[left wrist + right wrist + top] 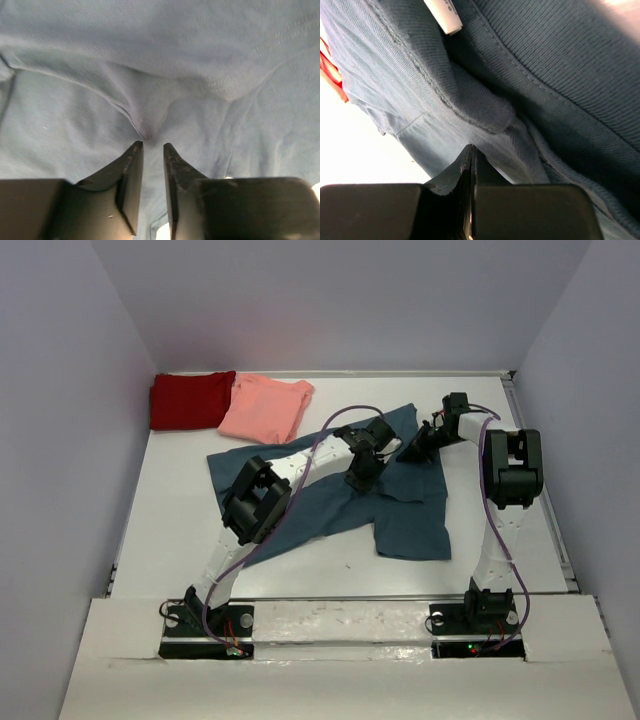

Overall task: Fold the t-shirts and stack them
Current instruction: Fold the flattened tshirt in 1/3 of the way

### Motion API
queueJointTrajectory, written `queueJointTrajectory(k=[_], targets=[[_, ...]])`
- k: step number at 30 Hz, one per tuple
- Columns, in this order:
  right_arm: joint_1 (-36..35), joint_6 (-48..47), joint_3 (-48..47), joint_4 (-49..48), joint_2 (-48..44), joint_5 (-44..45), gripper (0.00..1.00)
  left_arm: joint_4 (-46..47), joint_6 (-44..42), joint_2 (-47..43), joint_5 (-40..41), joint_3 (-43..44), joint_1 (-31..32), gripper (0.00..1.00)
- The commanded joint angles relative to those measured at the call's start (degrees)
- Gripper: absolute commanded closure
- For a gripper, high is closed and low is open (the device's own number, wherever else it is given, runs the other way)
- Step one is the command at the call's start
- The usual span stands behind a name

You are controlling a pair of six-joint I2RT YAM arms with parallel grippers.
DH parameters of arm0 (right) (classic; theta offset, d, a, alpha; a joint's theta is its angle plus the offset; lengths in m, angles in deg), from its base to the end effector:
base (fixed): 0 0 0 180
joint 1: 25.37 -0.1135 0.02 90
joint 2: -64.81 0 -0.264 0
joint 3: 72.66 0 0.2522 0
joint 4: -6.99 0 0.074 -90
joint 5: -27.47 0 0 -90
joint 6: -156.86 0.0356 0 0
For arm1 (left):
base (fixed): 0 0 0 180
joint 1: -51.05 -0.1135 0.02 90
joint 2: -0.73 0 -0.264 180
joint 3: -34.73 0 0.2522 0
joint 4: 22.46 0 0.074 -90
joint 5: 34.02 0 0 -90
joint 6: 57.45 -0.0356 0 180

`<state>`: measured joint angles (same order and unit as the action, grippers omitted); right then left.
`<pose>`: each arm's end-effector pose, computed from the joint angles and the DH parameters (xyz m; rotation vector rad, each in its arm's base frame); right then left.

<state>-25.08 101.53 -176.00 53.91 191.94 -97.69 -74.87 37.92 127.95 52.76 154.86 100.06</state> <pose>0.4443 0.0183 0.1249 0.7065 2.7519 1.0012 0.3170 -0.3678 0.1982 1.0096 2.4667 -0.3987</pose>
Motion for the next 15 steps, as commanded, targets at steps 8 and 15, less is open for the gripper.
queueJointTrajectory(k=[8, 15], targets=[[0.7, -2.0, -0.9, 1.1, 2.3, 6.2, 1.00, -4.0, 0.8, -3.6, -1.6, -1.6, -0.1, 0.64], [0.7, -2.2, -1.0, 1.2, 2.4, 5.9, 1.00, -4.3, 1.0, -3.9, 2.1, -0.5, -0.1, 0.61]])
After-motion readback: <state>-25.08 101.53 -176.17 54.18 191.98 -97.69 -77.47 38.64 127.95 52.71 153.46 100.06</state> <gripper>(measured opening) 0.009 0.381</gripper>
